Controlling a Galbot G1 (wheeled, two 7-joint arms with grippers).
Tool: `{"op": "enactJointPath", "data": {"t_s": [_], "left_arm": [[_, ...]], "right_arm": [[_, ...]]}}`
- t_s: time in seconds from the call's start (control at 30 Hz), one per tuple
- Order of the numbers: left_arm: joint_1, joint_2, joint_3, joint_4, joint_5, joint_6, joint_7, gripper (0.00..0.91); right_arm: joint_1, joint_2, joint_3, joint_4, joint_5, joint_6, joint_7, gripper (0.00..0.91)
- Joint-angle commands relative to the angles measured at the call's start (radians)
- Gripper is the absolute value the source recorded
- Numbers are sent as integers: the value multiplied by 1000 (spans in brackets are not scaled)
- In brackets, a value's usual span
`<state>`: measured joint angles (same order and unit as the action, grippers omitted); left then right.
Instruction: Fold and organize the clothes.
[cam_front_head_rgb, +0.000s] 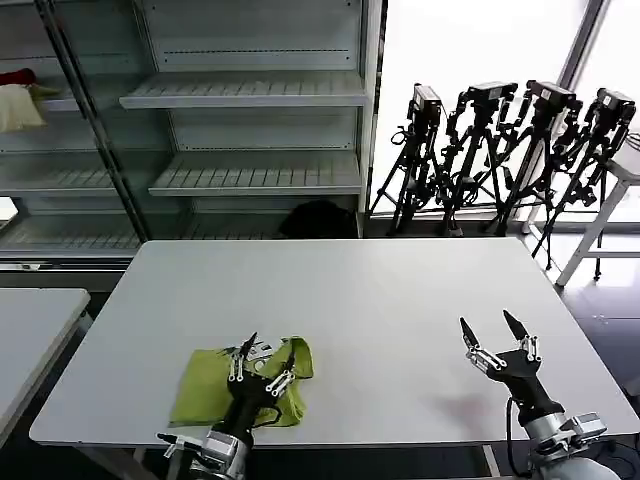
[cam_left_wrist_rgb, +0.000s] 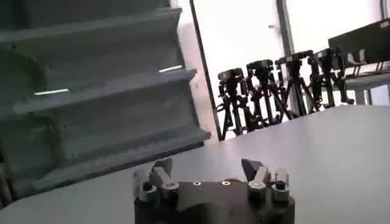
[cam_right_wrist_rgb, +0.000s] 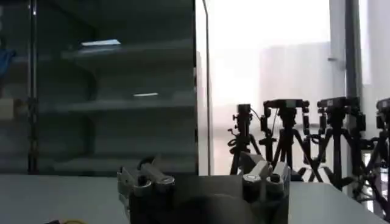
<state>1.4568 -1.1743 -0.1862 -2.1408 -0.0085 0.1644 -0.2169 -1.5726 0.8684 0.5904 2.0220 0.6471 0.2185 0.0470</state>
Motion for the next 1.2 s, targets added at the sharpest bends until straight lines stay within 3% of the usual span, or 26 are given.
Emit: {"op": "enactJointPath", "data": {"t_s": [0.03, 0.13, 0.3, 0.6, 0.73, 1.2], "left_arm": [[35, 85, -144, -154, -119, 84, -14, 907], [67, 119, -219, -138, -159, 115, -32, 907], [128, 128, -339, -45, -204, 60, -15, 907], [161, 58, -429, -61, -488, 291, -75, 907], [165, 34, -416, -67, -548, 322, -73, 907], [132, -28, -390, -18, -614, 286, -11, 907]], "right_arm": [[2, -4, 4, 1, 2, 0, 3, 907], [1, -3, 3, -1, 3, 3, 3, 907], [-4, -4, 6, 3, 3, 5, 3, 907], [-14, -11, 18, 4, 8, 5, 6, 907], [-18, -13, 19, 7, 8, 5, 2, 907], [-13, -10, 12, 2, 7, 6, -1, 907]]}}
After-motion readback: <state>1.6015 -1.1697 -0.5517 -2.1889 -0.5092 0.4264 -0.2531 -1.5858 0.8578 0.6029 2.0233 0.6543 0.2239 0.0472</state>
